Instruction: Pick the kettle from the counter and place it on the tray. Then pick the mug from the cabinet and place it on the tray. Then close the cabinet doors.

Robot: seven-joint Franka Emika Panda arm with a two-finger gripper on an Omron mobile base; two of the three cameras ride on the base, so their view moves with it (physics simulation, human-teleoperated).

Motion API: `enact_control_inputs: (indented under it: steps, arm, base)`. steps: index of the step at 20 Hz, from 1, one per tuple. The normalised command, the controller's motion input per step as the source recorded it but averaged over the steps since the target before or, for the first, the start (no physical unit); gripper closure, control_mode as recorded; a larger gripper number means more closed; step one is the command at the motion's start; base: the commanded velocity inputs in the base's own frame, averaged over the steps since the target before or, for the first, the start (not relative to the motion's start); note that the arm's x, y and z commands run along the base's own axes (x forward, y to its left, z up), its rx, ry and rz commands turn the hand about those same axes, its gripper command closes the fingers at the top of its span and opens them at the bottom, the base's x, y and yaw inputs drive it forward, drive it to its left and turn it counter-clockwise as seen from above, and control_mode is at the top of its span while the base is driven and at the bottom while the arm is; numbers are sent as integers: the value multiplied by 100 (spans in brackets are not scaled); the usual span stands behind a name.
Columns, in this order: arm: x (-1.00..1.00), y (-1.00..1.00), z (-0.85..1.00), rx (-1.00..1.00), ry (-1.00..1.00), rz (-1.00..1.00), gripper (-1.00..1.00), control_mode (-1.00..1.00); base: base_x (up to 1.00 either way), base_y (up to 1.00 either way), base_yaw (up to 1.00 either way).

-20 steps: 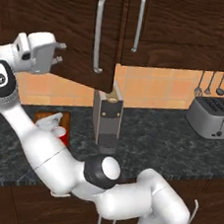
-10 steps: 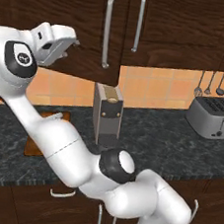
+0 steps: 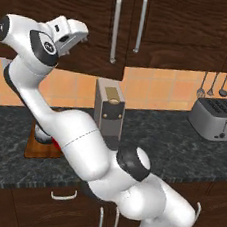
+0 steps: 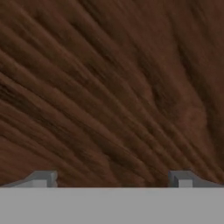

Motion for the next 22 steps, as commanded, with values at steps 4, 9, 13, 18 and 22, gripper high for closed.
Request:
enact_control_inputs:
  steps: [4, 9, 13, 18, 22]
  arm:
    - [75, -23, -15, 5, 0, 22, -100, -100]
    - [62, -26, -15, 5, 0, 20, -100, -100]
    - [66, -18, -18, 4, 0, 18, -100, -100]
    - [56, -14, -10, 4, 0, 13, -100, -100]
    - [52, -1, -4, 4, 0, 9, -100, -100]
  base:
    - [0, 0, 0]
    - [0, 0, 0]
    - [0, 0, 0]
    - [0, 0, 0]
    - [0, 0, 0]
